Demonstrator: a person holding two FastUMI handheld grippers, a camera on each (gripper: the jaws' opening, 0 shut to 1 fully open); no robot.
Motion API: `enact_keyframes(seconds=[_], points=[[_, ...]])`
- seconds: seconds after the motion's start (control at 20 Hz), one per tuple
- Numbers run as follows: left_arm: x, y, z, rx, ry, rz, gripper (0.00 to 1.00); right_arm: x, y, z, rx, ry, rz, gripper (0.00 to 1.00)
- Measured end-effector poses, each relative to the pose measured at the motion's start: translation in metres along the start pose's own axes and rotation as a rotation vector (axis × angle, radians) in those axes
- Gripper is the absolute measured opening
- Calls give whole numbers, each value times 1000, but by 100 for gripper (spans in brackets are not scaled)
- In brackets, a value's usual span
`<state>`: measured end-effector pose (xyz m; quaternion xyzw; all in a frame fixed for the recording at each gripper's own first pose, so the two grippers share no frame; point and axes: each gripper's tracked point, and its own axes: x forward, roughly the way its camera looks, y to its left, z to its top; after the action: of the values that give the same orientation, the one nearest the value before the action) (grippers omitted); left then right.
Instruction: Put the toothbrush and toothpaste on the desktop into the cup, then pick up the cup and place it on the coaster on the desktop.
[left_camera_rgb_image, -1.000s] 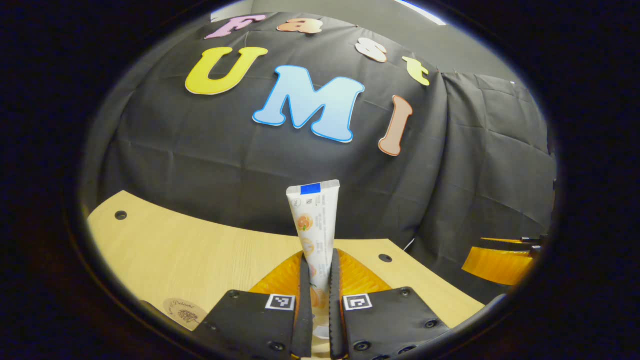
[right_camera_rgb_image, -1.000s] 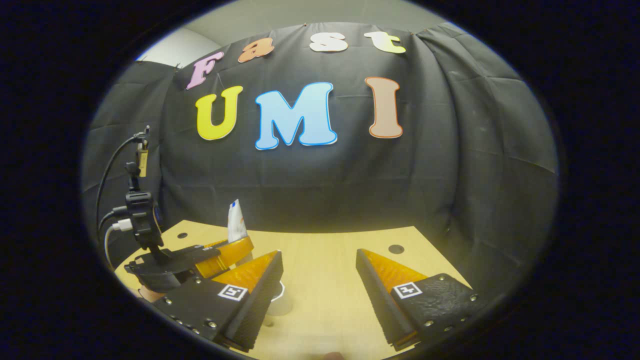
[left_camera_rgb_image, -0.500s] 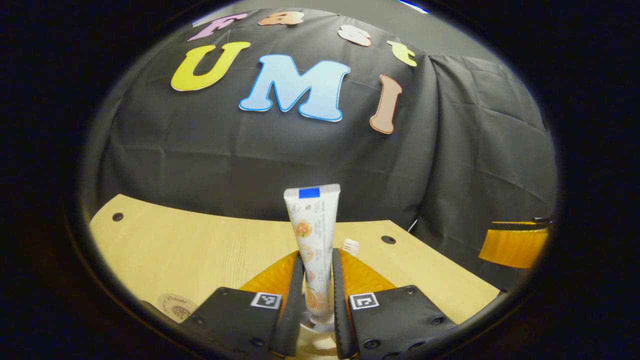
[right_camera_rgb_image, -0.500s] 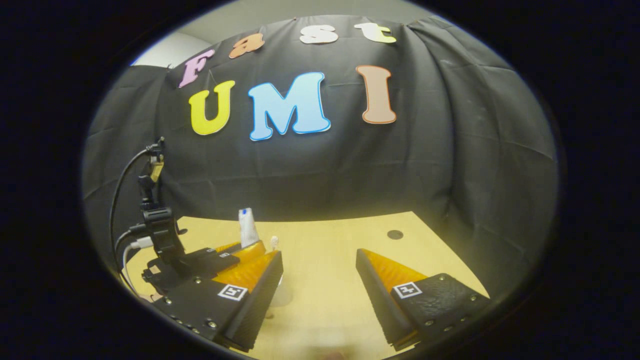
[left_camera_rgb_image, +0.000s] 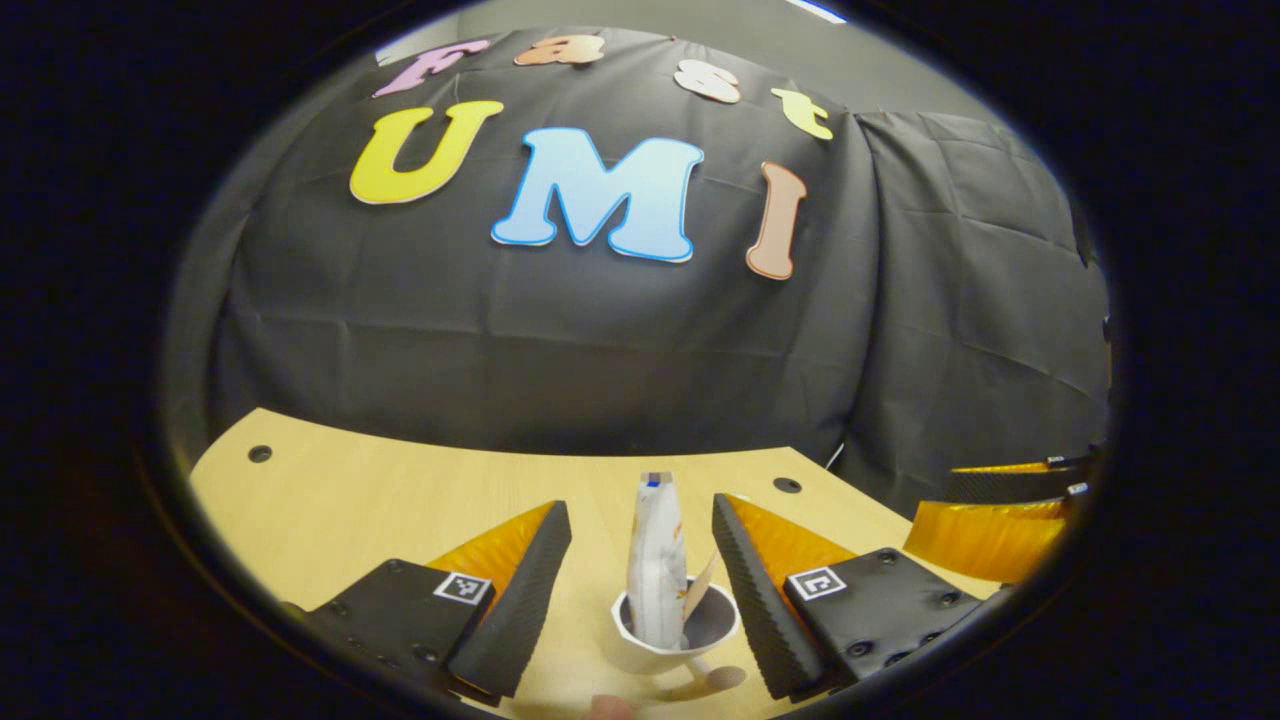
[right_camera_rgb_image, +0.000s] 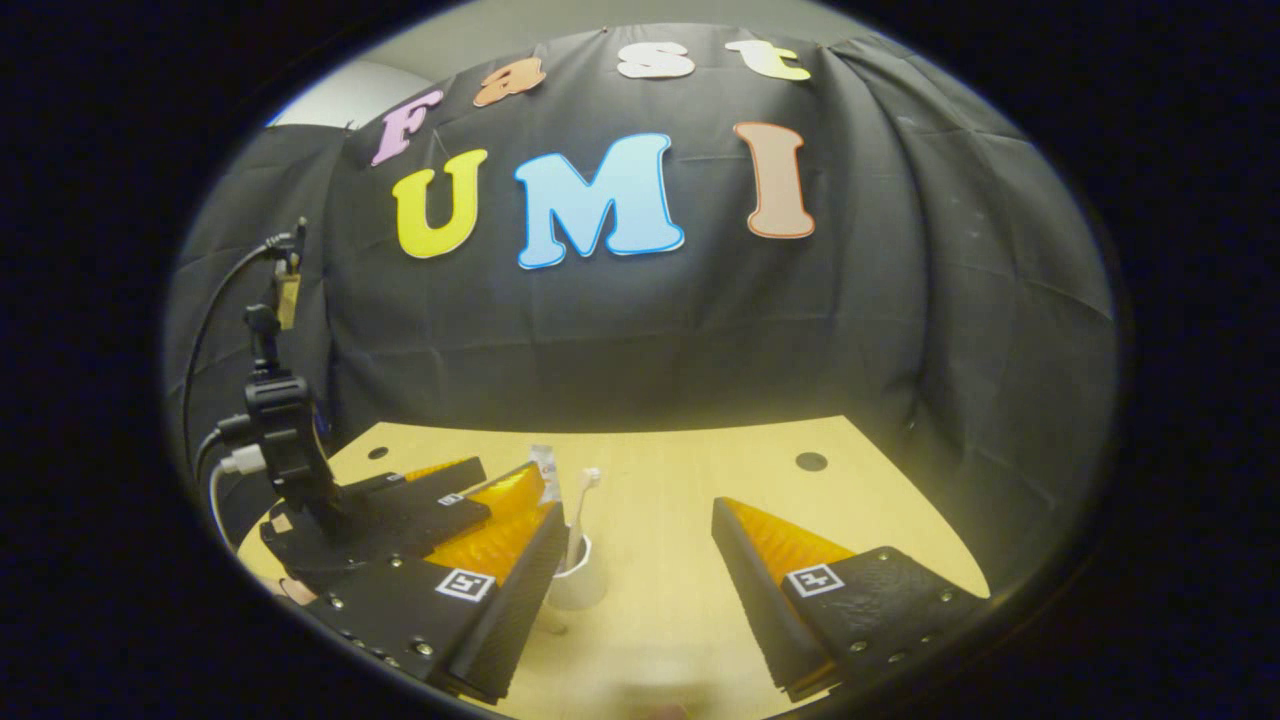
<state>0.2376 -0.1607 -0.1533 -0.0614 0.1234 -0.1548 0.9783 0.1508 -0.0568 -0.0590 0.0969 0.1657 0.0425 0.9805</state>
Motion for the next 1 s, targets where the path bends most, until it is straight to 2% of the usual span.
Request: enact_keyframes(seconds=[0.15, 0.45, 1.0], points=[[-17, 14, 23, -10, -60, 28, 92, 6, 15, -8, -6, 33, 15, 90], [-56, 40, 56, 46, -114, 83, 91, 21, 47, -33, -11, 143, 46, 90], [-122, 74, 83, 42, -154, 175, 90, 46, 69, -102, -30, 442, -5, 91]])
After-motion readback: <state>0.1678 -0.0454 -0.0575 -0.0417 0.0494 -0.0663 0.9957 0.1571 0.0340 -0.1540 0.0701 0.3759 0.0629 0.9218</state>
